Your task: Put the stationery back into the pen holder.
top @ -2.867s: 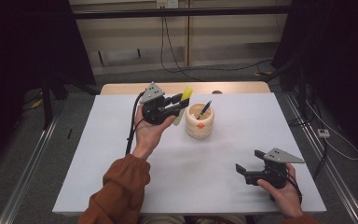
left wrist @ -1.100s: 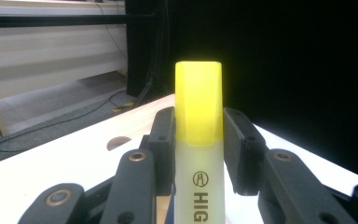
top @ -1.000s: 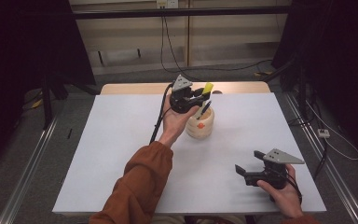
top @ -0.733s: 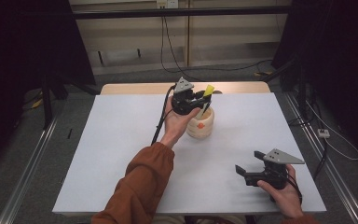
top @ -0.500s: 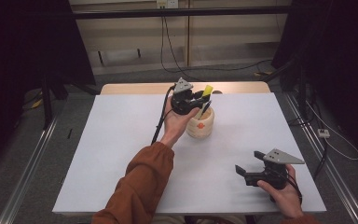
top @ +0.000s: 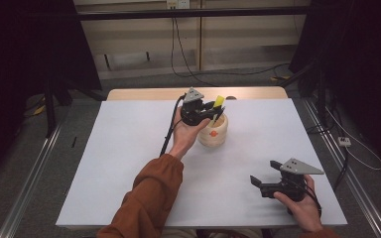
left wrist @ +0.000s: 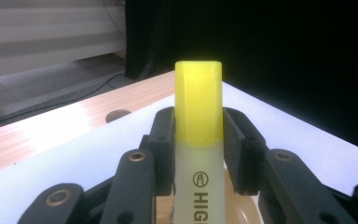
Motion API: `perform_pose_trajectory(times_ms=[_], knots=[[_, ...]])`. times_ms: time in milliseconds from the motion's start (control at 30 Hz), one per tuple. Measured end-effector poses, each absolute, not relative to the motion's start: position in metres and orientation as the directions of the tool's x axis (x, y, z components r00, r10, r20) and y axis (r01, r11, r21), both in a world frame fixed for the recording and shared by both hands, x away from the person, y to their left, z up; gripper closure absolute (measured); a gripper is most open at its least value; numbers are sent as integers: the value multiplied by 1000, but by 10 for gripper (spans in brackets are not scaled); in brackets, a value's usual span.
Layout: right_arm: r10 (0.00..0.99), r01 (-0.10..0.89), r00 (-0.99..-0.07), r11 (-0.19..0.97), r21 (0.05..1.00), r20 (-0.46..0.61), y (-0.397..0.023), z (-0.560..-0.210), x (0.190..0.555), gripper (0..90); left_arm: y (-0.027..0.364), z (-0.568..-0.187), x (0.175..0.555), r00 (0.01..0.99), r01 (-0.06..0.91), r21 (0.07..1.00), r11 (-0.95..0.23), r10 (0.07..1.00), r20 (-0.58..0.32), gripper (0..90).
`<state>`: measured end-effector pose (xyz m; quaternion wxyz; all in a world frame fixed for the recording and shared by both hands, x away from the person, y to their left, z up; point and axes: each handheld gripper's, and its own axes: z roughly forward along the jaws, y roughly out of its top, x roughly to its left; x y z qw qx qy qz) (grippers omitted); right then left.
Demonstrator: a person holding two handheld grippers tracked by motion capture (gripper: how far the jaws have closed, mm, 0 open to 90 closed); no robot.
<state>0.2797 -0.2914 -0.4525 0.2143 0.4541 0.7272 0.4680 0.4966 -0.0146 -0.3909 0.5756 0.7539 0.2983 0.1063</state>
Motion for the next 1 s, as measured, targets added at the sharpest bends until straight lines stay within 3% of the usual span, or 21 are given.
perform_pose_trajectory(times_ms=[167,267,400,533,1000], knots=[[862,463,-494,148,874,116,-291,-453,280,45,-12,-396,495,792,358,919,-165,575,-205,645],[861,460,-496,152,875,111,-291,-453,280,45,-11,-397,494,789,372,912,-174,578,-211,541],[861,460,-496,152,875,111,-290,-453,280,45,-11,-396,494,790,375,909,-180,576,-212,480],[861,460,-496,152,875,111,-290,-453,281,45,-10,-395,494,774,390,904,-172,593,-221,340],[860,458,-499,154,876,110,-289,-453,281,45,-1,-390,495,763,370,890,-266,634,-128,125]])
